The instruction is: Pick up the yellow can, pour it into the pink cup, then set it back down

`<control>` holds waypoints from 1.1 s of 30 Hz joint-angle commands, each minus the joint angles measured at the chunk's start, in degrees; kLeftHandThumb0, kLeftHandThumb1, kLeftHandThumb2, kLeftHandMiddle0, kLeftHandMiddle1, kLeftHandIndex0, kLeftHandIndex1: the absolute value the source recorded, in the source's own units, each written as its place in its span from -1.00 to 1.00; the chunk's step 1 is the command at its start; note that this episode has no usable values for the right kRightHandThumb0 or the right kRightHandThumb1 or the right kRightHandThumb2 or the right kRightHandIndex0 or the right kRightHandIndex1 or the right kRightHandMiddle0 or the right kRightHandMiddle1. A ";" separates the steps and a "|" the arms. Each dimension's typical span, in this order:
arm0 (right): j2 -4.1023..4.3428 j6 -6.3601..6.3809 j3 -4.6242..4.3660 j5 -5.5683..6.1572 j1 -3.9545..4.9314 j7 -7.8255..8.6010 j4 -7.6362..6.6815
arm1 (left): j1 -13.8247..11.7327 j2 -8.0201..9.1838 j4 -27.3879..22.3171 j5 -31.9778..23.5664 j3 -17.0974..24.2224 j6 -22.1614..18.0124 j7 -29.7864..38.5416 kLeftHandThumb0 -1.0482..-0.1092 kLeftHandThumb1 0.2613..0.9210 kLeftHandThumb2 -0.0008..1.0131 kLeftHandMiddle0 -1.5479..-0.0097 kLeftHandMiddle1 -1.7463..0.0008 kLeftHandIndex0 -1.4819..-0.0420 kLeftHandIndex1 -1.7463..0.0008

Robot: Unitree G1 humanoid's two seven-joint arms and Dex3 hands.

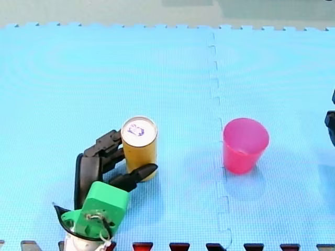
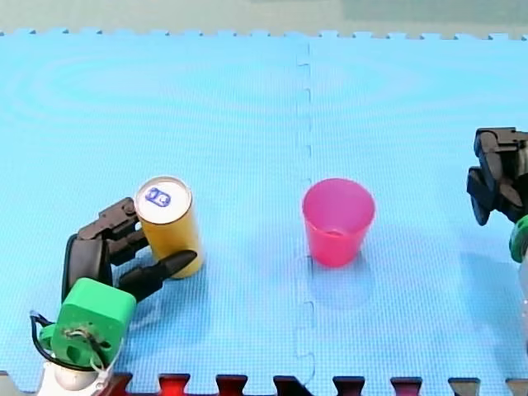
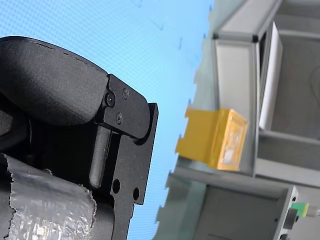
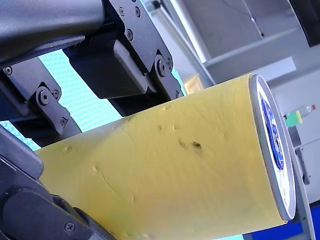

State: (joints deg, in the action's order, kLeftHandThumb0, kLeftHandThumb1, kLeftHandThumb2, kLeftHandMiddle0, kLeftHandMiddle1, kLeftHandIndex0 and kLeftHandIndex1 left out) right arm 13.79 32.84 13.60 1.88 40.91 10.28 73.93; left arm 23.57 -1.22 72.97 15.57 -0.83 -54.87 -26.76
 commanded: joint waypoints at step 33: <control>0.23 -0.62 0.30 0.08 0.40 0.07 -0.05 | 0.28 -0.74 -0.38 -5.09 1.80 5.01 9.10 -0.04 0.42 -0.99 0.16 1.00 0.31 1.00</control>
State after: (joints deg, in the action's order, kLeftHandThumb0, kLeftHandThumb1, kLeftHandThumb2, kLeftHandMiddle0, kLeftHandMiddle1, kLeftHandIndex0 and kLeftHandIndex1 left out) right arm 13.81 32.34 13.91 1.90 41.19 10.52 73.96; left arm 23.90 -2.11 72.68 10.79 0.79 -50.16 -17.92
